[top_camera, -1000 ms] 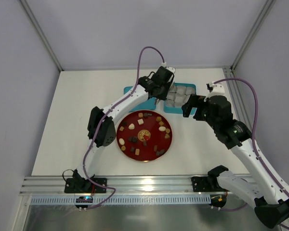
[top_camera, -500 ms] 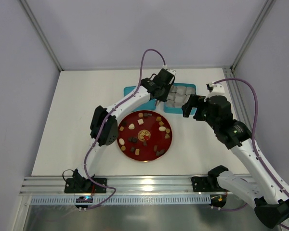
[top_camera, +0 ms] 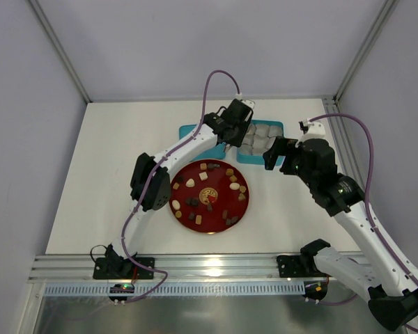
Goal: Pack the chocolate
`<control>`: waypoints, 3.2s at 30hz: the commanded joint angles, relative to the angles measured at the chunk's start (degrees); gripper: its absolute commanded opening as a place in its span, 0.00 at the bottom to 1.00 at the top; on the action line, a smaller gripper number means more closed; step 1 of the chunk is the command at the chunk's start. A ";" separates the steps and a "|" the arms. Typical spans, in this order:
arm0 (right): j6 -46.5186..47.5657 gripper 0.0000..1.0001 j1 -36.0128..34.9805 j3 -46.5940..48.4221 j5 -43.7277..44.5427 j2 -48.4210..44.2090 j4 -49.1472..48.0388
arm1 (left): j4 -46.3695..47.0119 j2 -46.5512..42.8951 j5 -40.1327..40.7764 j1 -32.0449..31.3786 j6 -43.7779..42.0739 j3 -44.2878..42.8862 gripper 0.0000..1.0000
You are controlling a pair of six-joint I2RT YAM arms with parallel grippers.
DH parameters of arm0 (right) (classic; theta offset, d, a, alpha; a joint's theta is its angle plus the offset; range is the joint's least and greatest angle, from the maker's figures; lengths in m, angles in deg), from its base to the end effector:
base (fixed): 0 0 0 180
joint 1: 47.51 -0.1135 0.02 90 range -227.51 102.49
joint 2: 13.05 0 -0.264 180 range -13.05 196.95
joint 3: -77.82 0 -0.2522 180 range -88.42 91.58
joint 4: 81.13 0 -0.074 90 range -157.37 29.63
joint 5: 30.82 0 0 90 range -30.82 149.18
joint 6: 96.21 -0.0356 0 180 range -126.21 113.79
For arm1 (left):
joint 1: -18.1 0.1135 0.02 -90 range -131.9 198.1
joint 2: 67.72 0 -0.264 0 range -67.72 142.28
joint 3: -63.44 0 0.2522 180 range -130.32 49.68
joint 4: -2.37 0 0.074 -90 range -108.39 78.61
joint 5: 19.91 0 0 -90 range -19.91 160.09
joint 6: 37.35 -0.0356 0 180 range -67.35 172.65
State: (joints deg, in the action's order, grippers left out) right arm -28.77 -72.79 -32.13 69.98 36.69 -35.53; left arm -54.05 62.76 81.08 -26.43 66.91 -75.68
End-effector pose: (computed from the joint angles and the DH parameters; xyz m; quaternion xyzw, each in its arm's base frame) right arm 0.1696 0.0727 0.3560 0.0304 0.8420 0.1434 0.5193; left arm 0.3711 -0.3556 0.2715 0.2092 0.9054 -0.0981 0.3562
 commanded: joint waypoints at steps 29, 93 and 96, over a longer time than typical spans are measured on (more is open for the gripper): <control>0.77 1.00 0.23 0.13 1.23 -0.34 -1.86 | 0.91 -17.78 -2.72 0.32 1.90 6.78 0.34; 0.59 1.00 0.23 -4.26 0.35 1.33 -4.59 | -6.48 -47.33 0.27 -2.40 11.93 53.73 0.43; 0.68 1.00 0.23 -4.09 0.53 1.15 -4.41 | -6.30 -46.63 0.18 -2.40 11.67 53.20 0.43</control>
State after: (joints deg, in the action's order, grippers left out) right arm -28.80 -72.79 -36.59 69.77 38.46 -38.62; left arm -62.66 15.87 81.01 -28.66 79.22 -20.27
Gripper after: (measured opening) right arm 0.996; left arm 0.434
